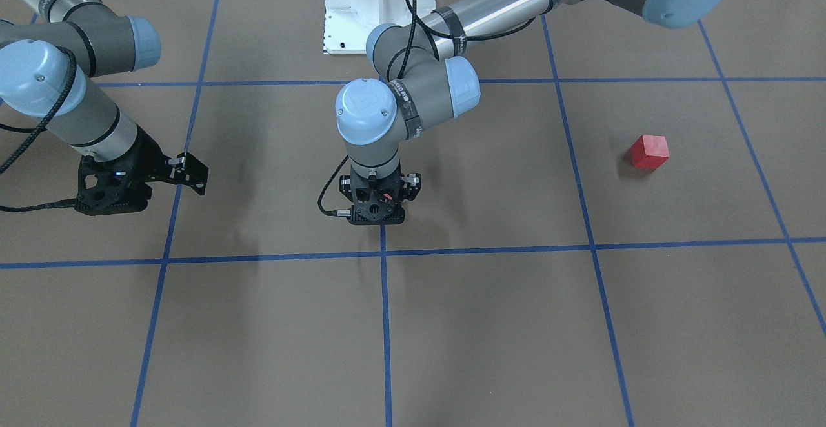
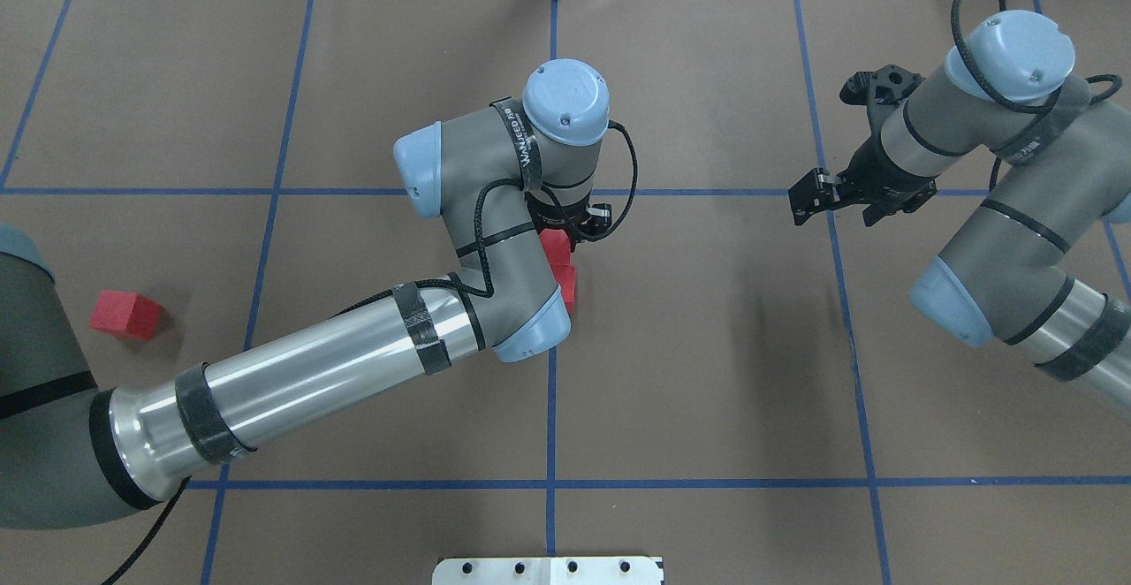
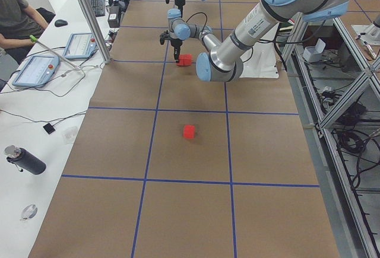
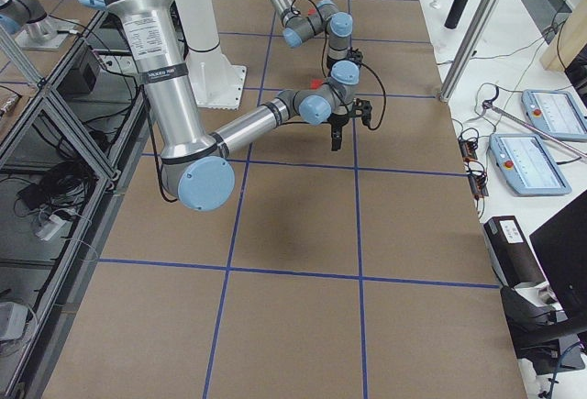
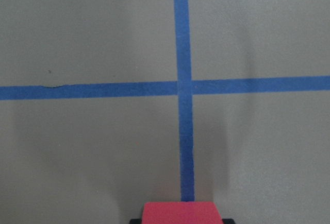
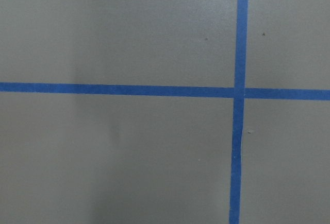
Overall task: Form red blocks into L shape at center
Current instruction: 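Adjust the held cube against the center cube with the left gripper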
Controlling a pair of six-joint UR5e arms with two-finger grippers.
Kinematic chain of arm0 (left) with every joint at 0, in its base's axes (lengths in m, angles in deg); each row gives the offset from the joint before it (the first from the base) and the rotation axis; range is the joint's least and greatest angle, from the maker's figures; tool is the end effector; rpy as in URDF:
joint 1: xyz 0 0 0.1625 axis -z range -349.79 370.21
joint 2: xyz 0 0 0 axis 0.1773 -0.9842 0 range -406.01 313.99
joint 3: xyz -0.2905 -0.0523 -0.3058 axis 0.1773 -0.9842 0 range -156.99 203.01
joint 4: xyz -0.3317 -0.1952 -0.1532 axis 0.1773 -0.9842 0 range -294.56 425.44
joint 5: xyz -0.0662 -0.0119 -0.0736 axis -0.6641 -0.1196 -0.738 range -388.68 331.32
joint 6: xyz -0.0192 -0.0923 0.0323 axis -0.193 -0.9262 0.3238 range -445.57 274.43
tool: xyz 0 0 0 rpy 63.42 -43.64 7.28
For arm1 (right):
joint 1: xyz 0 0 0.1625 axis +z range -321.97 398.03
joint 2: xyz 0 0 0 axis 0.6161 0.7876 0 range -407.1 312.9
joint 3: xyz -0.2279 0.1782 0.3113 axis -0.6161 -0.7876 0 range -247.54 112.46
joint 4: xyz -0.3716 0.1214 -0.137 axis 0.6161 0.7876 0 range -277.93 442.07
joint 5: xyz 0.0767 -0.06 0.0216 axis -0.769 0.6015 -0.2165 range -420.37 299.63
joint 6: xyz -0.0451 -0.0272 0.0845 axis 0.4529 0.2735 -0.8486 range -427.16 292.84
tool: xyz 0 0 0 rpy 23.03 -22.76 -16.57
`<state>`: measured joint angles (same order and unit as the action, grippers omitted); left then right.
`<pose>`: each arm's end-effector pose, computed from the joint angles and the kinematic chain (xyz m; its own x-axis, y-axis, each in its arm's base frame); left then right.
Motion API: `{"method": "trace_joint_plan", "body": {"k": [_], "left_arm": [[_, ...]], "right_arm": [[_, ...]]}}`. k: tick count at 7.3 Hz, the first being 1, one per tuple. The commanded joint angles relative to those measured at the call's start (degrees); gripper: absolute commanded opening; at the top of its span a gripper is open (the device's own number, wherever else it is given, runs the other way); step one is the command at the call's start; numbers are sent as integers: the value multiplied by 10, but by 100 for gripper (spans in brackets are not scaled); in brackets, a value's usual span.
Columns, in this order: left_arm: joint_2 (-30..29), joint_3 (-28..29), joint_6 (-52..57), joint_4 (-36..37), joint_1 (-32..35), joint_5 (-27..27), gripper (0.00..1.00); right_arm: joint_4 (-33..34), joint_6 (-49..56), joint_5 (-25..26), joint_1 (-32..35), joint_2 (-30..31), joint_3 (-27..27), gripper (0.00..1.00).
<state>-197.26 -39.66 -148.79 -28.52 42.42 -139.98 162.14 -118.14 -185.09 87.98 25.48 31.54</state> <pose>0.6537 -0.5265 0.1602 0.7349 0.0333 -0.6773 -0.0262 0.9994 0.0207 -0.3319 -0.5140 0.3996 0.6614 -0.0175 0.7498 0.0064 0.9998 0.0177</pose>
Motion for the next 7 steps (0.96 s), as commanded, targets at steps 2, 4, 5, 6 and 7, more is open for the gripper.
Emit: {"method": "trace_joint_plan", "body": {"k": [2,4,5,6,7], "left_arm": [[1,0,-8,-1,0,-1,0],[3,-1,-8,-1,-1,-1,0],[3,-1,-8,-1,-1,-1,44],[3,-1,-8,-1,-2,-1,83],[3,-1,-9,-1,-1,0,99]], "right_arm": [[0,0,0,0,0,0,100],[0,0,0,0,0,0,100],[0,0,0,1,0,0,100],[0,0,0,0,0,0,100],[0,0,0,0,-1,0,100]]}}
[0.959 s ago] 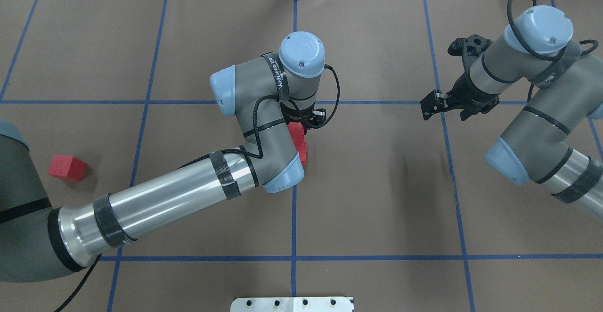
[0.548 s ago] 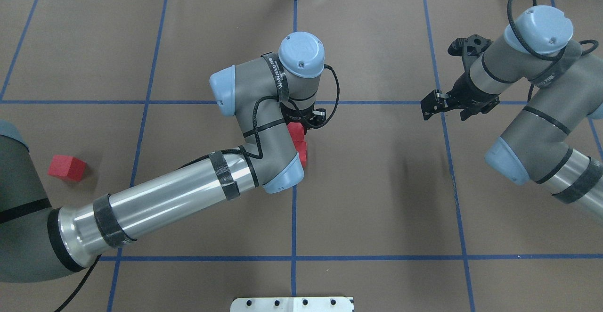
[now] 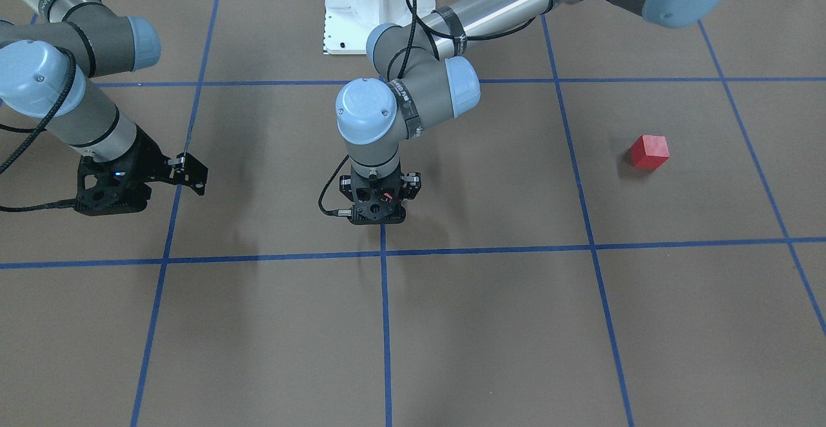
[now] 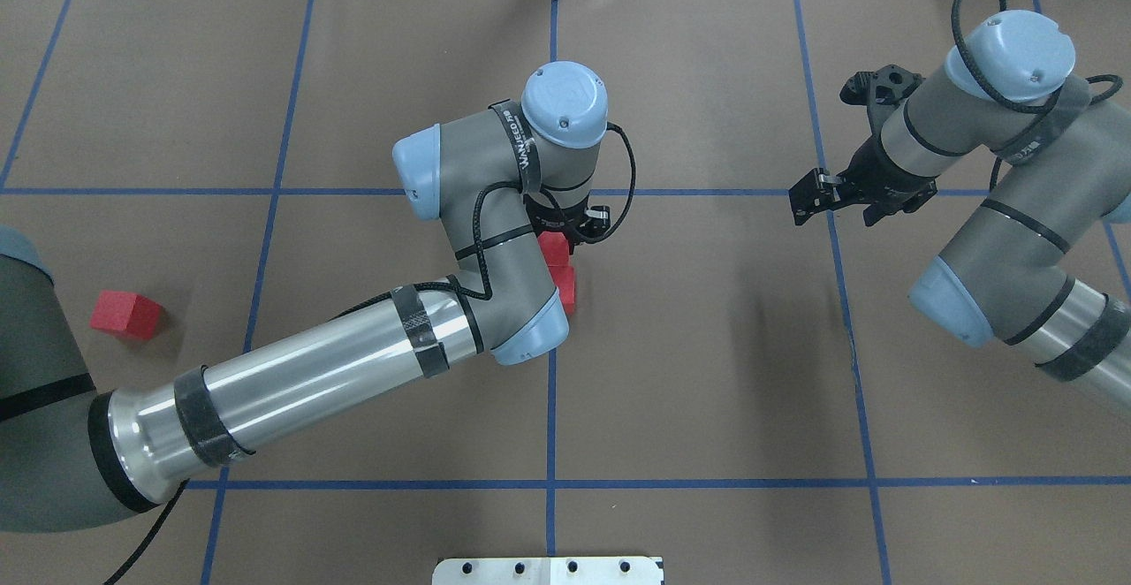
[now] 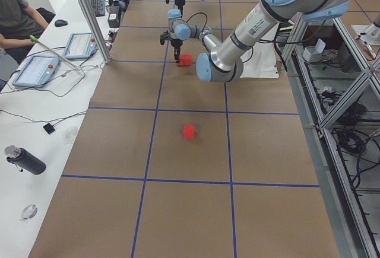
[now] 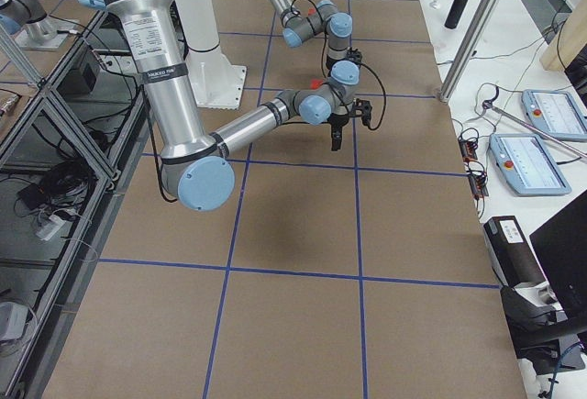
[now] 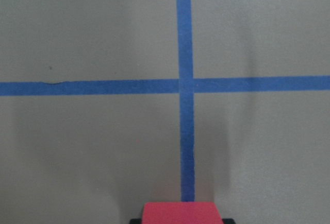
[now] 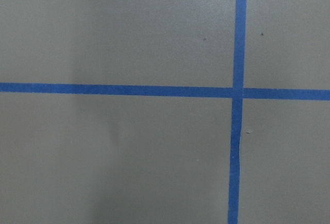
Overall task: Form red blocks into L shape at center
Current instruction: 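Adjust the held cube against the center cube with the left gripper, then release the cube and withdraw the left gripper toward the last red cube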
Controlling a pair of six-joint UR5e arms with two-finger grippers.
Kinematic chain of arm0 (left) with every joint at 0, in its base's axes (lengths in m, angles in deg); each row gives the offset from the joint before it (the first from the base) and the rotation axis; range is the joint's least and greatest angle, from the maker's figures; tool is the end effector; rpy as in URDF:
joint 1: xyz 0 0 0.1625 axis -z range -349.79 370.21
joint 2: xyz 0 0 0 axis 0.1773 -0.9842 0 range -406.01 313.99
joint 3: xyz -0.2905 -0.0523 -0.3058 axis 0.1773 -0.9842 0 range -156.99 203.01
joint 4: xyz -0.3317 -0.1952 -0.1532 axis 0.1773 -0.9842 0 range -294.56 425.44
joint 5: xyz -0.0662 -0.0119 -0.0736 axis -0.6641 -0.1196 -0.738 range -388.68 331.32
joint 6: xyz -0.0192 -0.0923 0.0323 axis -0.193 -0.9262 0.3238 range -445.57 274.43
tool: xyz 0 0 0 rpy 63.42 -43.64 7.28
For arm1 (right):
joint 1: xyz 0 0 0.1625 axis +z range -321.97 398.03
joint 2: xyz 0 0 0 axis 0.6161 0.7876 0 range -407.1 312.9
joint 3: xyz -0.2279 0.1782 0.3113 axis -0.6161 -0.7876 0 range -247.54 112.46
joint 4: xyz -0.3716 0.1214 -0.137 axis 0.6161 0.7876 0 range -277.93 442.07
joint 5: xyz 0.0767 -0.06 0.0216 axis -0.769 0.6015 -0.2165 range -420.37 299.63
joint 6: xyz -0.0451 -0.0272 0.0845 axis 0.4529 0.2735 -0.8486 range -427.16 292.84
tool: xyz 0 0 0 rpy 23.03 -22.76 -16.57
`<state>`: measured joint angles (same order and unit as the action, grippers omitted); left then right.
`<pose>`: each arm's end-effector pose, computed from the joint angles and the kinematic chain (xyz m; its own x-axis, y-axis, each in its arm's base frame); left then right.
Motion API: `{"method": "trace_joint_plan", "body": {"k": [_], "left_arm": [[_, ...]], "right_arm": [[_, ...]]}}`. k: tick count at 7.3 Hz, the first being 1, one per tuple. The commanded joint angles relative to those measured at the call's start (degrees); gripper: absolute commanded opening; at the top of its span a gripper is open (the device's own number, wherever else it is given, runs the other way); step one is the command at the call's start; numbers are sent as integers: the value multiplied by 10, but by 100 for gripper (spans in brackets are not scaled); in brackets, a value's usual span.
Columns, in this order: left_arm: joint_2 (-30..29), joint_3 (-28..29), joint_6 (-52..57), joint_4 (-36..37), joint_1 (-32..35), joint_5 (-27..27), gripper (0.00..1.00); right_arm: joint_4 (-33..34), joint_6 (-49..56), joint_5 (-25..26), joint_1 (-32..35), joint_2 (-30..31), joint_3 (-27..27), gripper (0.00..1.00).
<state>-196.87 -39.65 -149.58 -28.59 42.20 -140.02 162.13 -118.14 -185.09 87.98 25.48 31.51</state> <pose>0.6558 -0.5239 0.1657 0.7382 0.0203 -0.6742 -0.0204 0.9998 0.0078 -0.3320 -0.5141 0.3998 0.6616 -0.0173 0.7496 0.0065 0.9998 0.0174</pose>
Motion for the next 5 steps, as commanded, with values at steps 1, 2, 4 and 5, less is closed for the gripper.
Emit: {"method": "trace_joint_plan", "body": {"k": [1,2,4,5], "left_arm": [[0,-3,-2,0,2,1,99],[0,-13,-4,0,4,0,100],[0,-58,-10,34,25,-7,100],[42,-127,-5,54,42,-29,100]], "right_arm": [[0,0,0,1,-1,0,100],[0,0,0,0,-1,0,100],[0,0,0,1,-2,1,100],[0,0,0,1,-2,1,100]]}}
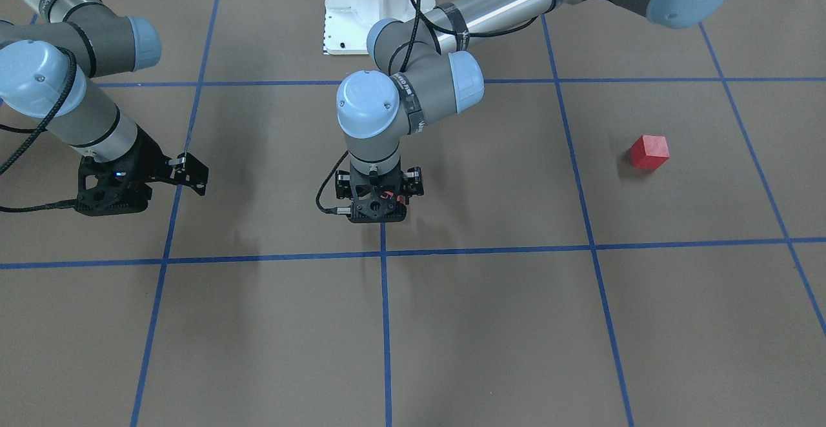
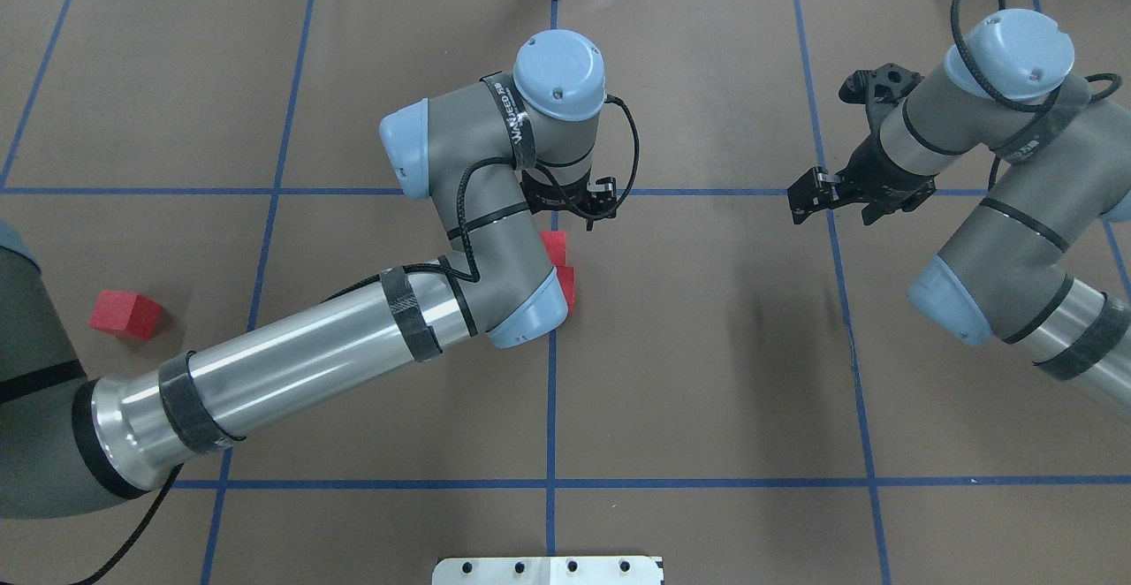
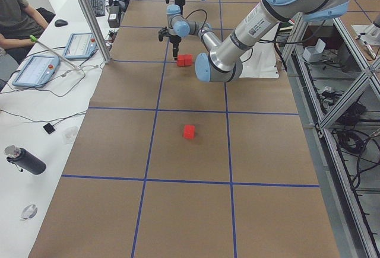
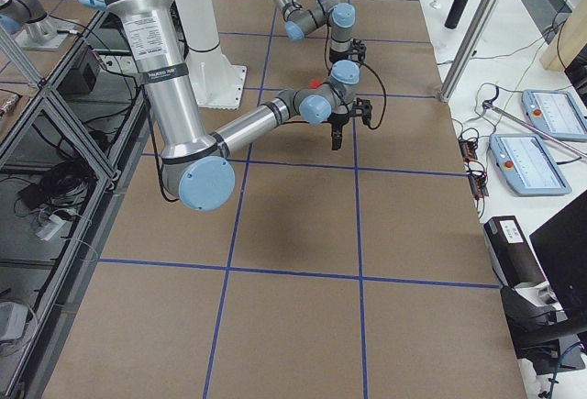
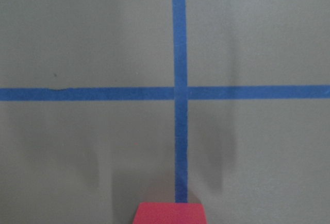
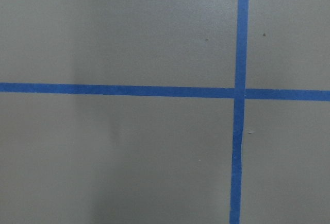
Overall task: Form red blocks into L shape at center
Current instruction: 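Release the cube and withdraw the left gripper toward the last red cube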
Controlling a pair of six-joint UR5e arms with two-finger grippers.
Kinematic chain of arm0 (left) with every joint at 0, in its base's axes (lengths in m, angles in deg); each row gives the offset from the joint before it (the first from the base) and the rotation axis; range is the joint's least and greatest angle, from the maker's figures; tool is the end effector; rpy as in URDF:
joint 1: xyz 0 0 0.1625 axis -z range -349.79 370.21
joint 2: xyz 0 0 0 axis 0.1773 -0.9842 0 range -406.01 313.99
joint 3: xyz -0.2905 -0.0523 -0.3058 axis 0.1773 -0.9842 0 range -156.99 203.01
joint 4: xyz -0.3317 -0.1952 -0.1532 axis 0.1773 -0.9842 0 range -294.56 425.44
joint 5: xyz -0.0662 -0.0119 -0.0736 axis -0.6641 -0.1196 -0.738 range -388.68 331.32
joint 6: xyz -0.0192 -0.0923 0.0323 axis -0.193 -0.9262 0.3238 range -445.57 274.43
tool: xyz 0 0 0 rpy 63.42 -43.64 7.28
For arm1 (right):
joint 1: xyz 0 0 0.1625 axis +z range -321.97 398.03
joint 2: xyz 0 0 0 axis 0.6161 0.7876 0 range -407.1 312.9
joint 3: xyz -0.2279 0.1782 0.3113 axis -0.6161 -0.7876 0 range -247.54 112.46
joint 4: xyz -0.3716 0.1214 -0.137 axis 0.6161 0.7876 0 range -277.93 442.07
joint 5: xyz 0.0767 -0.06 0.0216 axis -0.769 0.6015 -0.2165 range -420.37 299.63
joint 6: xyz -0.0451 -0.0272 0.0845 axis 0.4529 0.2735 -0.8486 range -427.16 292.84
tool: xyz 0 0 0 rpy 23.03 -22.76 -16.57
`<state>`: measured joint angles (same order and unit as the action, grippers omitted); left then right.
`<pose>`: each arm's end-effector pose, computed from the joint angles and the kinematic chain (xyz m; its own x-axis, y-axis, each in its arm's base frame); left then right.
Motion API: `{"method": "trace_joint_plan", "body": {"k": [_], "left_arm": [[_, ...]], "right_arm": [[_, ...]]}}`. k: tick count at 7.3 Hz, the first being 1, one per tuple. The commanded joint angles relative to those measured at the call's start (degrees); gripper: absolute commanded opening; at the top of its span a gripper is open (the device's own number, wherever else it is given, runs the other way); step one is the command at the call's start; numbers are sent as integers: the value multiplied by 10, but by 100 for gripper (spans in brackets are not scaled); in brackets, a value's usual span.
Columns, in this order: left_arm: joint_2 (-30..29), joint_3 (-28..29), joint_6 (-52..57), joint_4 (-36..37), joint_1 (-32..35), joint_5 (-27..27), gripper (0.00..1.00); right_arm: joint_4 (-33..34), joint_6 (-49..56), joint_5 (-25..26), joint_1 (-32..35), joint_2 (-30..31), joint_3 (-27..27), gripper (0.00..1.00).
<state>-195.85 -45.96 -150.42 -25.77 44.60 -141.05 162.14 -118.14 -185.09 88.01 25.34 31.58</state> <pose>0.6135 -0.5354 0.1367 0.7082 -0.0083 -0.7059 0.0213 0.9997 0.0095 -0.3320 -0.5145 0.3978 0.6599 -0.0190 0.7511 0.0059 0.9998 0.0201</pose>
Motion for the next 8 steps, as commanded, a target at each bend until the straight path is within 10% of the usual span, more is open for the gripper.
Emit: {"method": "trace_joint_plan", "body": {"k": [1,3,6,8], "left_arm": [[132,-174,12,22,33,-31,100],[322,-334,105,15,88,-35,100],[538,-346,258,-130,189,-108,100],[561,-345,255,-143,189,-112,99]], "right_arm": [[0,0,0,0,-1,0,100],[0,-1,0,0,-2,1,100],[-1,-4,0,0,-3,5,100],[-1,-4,0,0,-3,5,100]]}}
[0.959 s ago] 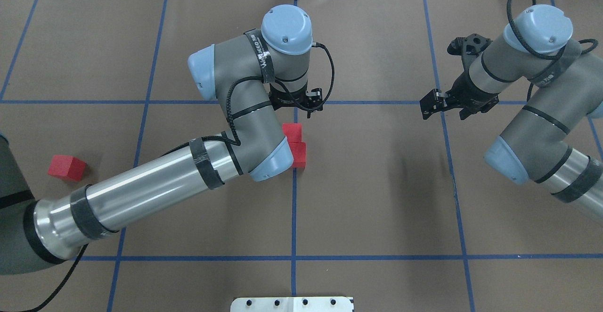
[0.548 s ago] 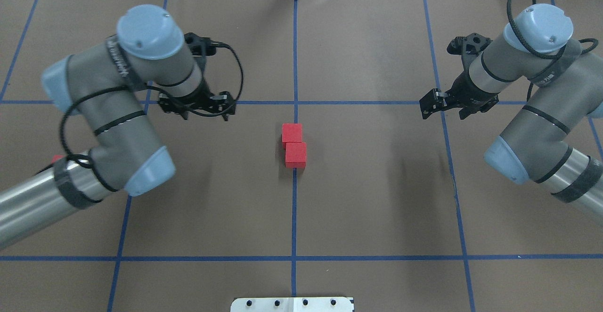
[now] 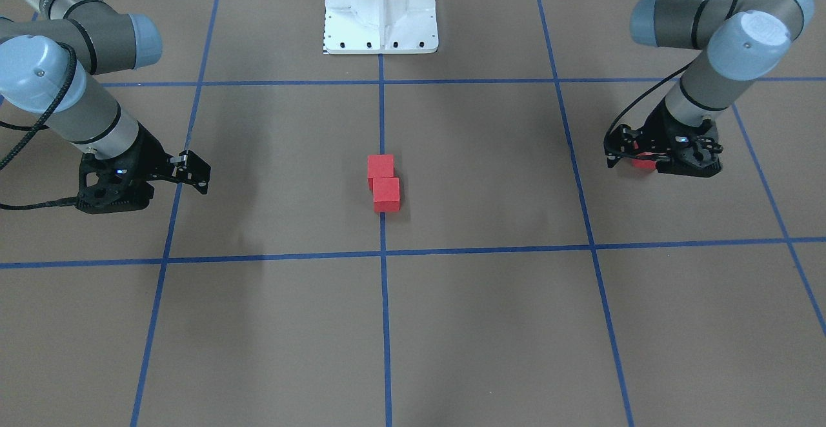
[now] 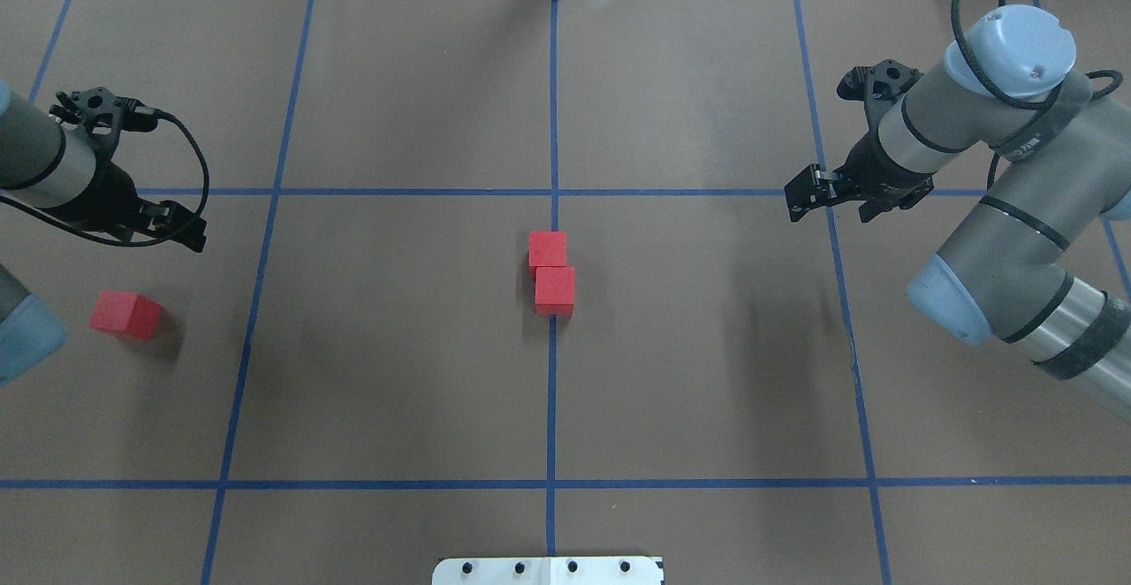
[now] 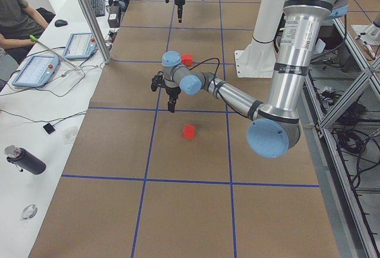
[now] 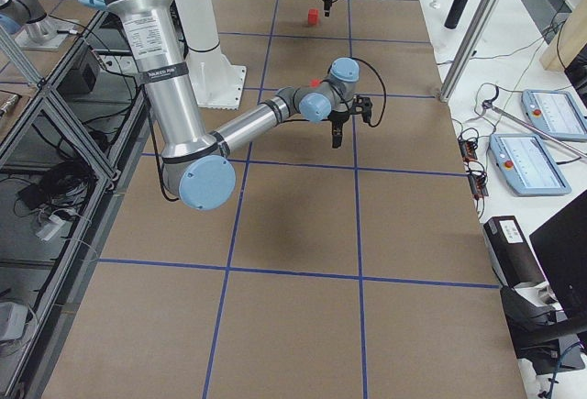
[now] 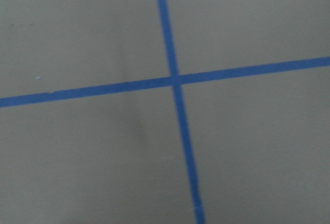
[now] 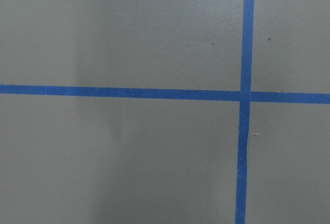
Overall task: Form red blocks into L shape at center
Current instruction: 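Lower the left gripper and grasp the remaining red cube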
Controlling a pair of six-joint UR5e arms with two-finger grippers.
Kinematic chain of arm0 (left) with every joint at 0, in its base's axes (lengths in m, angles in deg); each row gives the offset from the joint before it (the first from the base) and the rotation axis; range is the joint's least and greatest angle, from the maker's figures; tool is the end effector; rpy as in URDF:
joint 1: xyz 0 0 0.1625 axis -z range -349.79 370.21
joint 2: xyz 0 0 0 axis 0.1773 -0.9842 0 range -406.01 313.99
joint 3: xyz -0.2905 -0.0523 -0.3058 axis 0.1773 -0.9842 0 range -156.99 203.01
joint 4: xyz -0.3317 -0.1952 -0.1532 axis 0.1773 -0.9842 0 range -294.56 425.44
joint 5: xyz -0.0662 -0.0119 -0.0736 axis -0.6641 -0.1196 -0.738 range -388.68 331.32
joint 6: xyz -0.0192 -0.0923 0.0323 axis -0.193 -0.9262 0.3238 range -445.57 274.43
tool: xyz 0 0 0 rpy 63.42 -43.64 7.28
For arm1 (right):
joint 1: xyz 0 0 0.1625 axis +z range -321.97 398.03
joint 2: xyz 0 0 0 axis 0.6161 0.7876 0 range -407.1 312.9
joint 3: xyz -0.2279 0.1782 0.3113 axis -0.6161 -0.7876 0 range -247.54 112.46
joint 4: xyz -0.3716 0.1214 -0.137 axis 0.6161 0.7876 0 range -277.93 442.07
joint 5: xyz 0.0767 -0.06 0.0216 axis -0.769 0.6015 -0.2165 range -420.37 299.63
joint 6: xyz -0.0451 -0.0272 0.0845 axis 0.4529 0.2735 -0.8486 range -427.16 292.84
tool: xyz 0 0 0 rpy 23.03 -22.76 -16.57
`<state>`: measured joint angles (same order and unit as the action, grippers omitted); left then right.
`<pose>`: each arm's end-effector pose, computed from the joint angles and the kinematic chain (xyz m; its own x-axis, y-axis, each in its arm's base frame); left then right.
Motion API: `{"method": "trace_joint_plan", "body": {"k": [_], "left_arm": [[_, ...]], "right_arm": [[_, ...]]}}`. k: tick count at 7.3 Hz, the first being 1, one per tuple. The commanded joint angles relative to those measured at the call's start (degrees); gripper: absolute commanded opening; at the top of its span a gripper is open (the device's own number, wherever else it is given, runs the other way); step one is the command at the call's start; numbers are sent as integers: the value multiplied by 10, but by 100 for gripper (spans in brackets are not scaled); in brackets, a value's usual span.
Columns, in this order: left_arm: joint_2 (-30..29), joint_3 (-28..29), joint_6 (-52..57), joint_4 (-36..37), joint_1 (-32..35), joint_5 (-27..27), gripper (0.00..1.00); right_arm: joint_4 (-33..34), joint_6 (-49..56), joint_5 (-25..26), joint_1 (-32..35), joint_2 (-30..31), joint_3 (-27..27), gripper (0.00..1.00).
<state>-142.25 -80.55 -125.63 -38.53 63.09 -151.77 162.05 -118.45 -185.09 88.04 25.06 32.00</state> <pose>0.2657 -0.4817 0.4661 0.6940 0.1457 -0.7051 -0.0720 0.9884 0.1334 -0.3316 -0.5146 0.3911 0.6533 -0.0212 0.7568 0.0016 0.9996 0.0266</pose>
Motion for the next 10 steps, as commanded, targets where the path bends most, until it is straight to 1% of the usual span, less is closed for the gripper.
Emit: {"method": "trace_joint_plan", "body": {"k": [1,2,3,7,10], "left_arm": [[55,-2,13,-25,4,-5,99],[73,6,13,-51,4,-5,100],[76,22,12,-70,4,-5,99],[65,48,6,-70,-2,-6,99],[64,52,5,-70,-3,-7,98]], "right_arm": [[0,0,0,0,0,0,100],[0,0,1,0,0,-1,100],[0,0,0,0,0,-1,100],[0,0,0,-1,0,-2,100],[0,0,0,-1,0,-2,100]]}}
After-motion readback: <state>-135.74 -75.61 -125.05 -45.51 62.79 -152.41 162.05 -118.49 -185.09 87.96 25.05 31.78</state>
